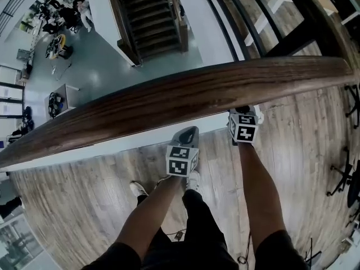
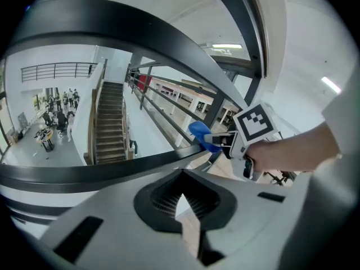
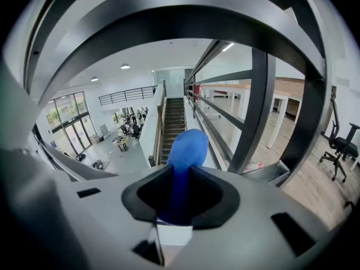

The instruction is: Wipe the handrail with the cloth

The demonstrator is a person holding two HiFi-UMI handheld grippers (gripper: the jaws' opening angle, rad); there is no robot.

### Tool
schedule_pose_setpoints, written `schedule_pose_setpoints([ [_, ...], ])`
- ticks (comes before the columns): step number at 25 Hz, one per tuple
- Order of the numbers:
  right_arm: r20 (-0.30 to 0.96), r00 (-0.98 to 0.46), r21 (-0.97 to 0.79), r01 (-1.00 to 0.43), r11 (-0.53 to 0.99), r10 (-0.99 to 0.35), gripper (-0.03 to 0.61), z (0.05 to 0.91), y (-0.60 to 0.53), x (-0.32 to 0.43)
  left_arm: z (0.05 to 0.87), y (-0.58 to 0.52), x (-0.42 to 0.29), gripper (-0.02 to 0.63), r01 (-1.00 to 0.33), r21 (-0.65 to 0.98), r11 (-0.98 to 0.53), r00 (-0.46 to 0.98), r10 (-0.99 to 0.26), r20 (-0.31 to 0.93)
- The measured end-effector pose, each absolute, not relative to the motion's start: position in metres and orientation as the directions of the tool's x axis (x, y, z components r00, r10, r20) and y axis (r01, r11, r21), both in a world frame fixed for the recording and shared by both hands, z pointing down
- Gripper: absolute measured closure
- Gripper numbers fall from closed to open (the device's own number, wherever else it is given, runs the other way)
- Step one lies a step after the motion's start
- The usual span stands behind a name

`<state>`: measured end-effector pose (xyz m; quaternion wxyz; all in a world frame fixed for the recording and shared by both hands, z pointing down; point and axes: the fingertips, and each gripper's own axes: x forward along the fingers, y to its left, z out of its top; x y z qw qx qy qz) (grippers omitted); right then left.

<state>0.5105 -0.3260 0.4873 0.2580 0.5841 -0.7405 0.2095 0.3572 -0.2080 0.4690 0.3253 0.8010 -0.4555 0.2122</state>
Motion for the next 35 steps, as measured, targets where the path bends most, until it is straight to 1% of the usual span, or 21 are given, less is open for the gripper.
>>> schedule_pose_setpoints([
  [4, 0.624, -0.148, 0.018, -0.979, 0.204, -0.767, 0.477, 0.488, -0.334, 0.552, 0.467, -0.216, 0.391, 0.611, -0.847, 0.336, -0.411, 0.527, -0.576, 0.625],
  [9, 0.629, -0.114, 0.056, -0.98, 0.191, -0.769, 0.477, 0.489, -0.336, 0.589, 0.461, -0.224, 0.408, 0.611, -0.841, 0.335, -0.425, 0.537, -0.579, 0.613],
  [16, 0.649, -0.03, 0.119, -0.983, 0.141, -0.76, 0.477, 0.484, -0.348, 0.636, 0.456, -0.226, 0.401, 0.611, -0.847, 0.328, -0.418, 0.528, -0.594, 0.607],
  [21, 0.657, 0.016, 0.114, -0.99, 0.078, -0.754, 0.477, 0.485, -0.35, 0.662, 0.468, -0.213, 0.394, 0.611, -0.857, 0.294, -0.423, 0.507, -0.588, 0.63],
  [25, 0.639, 0.074, 0.081, -0.996, -0.028, -0.765, 0.479, 0.486, -0.348, 0.66, 0.475, -0.207, 0.378, 0.611, -0.861, 0.291, -0.417, 0.499, -0.588, 0.636],
  [27, 0.64, 0.072, -0.002, -0.995, -0.095, -0.765, 0.479, 0.483, -0.342, 0.657, 0.474, -0.204, 0.369, 0.611, -0.864, 0.298, -0.407, 0.498, -0.593, 0.633],
  [29, 0.621, 0.047, -0.078, -0.99, -0.121, -0.782, 0.479, 0.472, -0.334, 0.644, 0.472, -0.2, 0.358, 0.611, -0.865, 0.308, -0.396, 0.498, -0.603, 0.623],
  [31, 0.576, 0.003, -0.108, -0.991, -0.08, -0.818, 0.479, 0.467, -0.325, 0.614, 0.478, -0.195, 0.339, 0.611, -0.873, 0.311, -0.375, 0.486, -0.62, 0.617],
  [35, 0.51, -0.145, -0.129, -0.987, 0.092, -0.848, 0.479, 0.482, -0.289, 0.516, 0.504, -0.175, 0.283, 0.611, -0.895, 0.328, -0.301, 0.445, -0.635, 0.631],
])
